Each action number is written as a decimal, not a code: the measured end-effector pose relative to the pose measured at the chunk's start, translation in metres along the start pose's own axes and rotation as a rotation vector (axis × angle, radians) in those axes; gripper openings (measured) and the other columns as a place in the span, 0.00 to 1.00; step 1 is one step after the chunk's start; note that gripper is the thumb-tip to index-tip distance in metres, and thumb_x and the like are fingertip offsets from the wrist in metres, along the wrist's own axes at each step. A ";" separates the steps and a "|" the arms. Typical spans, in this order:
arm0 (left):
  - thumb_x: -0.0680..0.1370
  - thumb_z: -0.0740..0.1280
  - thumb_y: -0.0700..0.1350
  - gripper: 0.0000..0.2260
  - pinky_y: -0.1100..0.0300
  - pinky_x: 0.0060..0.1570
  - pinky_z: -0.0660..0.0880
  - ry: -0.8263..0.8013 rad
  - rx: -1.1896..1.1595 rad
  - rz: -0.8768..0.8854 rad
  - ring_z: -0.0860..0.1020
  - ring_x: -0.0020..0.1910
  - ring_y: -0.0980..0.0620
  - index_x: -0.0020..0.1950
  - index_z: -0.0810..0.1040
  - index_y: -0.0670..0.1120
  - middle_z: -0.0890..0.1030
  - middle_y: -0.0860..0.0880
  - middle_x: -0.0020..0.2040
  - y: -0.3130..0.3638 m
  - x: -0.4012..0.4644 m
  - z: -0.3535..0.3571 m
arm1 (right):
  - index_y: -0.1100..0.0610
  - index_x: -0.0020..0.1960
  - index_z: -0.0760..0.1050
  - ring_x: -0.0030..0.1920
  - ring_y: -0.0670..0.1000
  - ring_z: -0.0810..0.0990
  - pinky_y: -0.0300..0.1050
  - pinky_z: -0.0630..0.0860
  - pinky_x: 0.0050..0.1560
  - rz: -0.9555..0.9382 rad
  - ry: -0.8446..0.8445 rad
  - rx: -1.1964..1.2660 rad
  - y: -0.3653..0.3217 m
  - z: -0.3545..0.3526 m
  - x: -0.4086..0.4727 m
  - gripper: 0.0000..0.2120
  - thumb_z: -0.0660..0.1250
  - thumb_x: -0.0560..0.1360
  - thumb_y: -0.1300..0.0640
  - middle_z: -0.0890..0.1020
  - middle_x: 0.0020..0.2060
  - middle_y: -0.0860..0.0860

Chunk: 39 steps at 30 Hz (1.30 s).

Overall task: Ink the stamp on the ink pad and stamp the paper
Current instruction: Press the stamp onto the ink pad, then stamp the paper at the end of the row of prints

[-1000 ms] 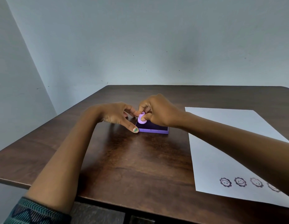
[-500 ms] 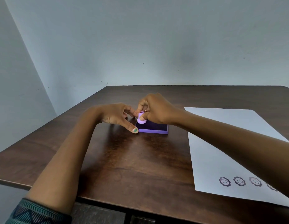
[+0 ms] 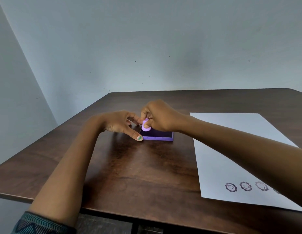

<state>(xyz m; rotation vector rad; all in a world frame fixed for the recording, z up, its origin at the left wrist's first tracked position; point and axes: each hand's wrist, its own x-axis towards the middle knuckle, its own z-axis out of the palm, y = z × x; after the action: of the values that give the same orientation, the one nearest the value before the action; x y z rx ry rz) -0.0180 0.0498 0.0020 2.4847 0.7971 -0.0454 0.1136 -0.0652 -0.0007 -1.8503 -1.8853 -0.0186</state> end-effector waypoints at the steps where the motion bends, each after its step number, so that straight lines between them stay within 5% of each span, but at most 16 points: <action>1: 0.63 0.79 0.54 0.23 0.59 0.58 0.65 -0.003 -0.005 0.000 0.73 0.60 0.57 0.55 0.76 0.60 0.76 0.59 0.59 0.000 0.000 0.000 | 0.62 0.45 0.82 0.40 0.52 0.79 0.35 0.68 0.37 0.017 0.021 0.015 0.001 0.000 0.000 0.07 0.72 0.66 0.64 0.85 0.43 0.57; 7: 0.62 0.79 0.55 0.25 0.59 0.58 0.65 -0.005 -0.018 0.001 0.73 0.61 0.57 0.57 0.77 0.59 0.77 0.58 0.60 -0.001 0.000 0.000 | 0.63 0.47 0.82 0.44 0.52 0.81 0.43 0.75 0.46 0.110 0.035 0.149 0.001 -0.004 -0.003 0.10 0.74 0.66 0.64 0.85 0.45 0.57; 15: 0.59 0.78 0.58 0.35 0.61 0.57 0.66 -0.033 -0.022 -0.006 0.73 0.60 0.56 0.65 0.73 0.55 0.76 0.55 0.63 0.003 -0.003 -0.001 | 0.71 0.54 0.76 0.38 0.50 0.81 0.37 0.81 0.41 0.496 0.151 1.100 0.014 -0.018 -0.027 0.15 0.70 0.68 0.71 0.81 0.42 0.59; 21: 0.62 0.77 0.61 0.42 0.60 0.58 0.66 0.046 -0.060 0.007 0.69 0.62 0.54 0.72 0.63 0.55 0.70 0.56 0.64 0.010 -0.006 0.002 | 0.68 0.48 0.77 0.40 0.51 0.85 0.41 0.82 0.43 0.515 0.153 1.516 0.022 -0.060 -0.058 0.07 0.66 0.71 0.71 0.83 0.43 0.58; 28: 0.61 0.74 0.67 0.36 0.62 0.59 0.61 0.104 -0.096 0.223 0.66 0.66 0.61 0.66 0.66 0.66 0.69 0.65 0.63 0.062 -0.017 0.026 | 0.66 0.51 0.78 0.43 0.50 0.85 0.38 0.81 0.39 0.531 0.252 1.508 0.042 -0.102 -0.133 0.16 0.69 0.63 0.66 0.86 0.42 0.56; 32: 0.60 0.70 0.70 0.29 0.71 0.56 0.63 0.071 -0.059 0.331 0.68 0.59 0.71 0.59 0.67 0.74 0.69 0.74 0.58 0.098 -0.032 0.051 | 0.65 0.49 0.79 0.45 0.52 0.85 0.38 0.81 0.39 0.544 0.253 1.416 0.045 -0.107 -0.169 0.17 0.70 0.60 0.66 0.86 0.42 0.57; 35: 0.62 0.68 0.70 0.34 0.69 0.61 0.60 -0.039 -0.002 0.397 0.62 0.58 0.80 0.67 0.65 0.68 0.66 0.76 0.61 0.112 -0.041 0.071 | 0.64 0.48 0.81 0.45 0.52 0.85 0.37 0.81 0.40 0.527 0.195 1.270 0.040 -0.105 -0.186 0.16 0.72 0.60 0.65 0.86 0.43 0.57; 37: 0.62 0.66 0.71 0.38 0.57 0.71 0.50 -0.125 0.073 0.357 0.52 0.70 0.67 0.70 0.62 0.67 0.60 0.68 0.72 0.115 -0.047 0.080 | 0.64 0.48 0.81 0.44 0.53 0.85 0.37 0.81 0.40 0.508 0.159 1.147 0.034 -0.102 -0.192 0.16 0.73 0.60 0.64 0.86 0.44 0.59; 39: 0.62 0.65 0.70 0.39 0.54 0.71 0.38 -0.170 0.117 0.335 0.45 0.73 0.61 0.71 0.61 0.66 0.55 0.64 0.76 0.114 -0.054 0.085 | 0.63 0.47 0.82 0.42 0.53 0.85 0.37 0.81 0.39 0.470 0.126 1.020 0.026 -0.100 -0.197 0.14 0.74 0.61 0.64 0.86 0.43 0.59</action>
<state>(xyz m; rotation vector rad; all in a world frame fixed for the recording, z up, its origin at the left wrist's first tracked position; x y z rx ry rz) 0.0108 -0.0998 -0.0074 2.6490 0.3101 -0.1860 0.1623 -0.2816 0.0095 -1.4192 -0.9849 0.8016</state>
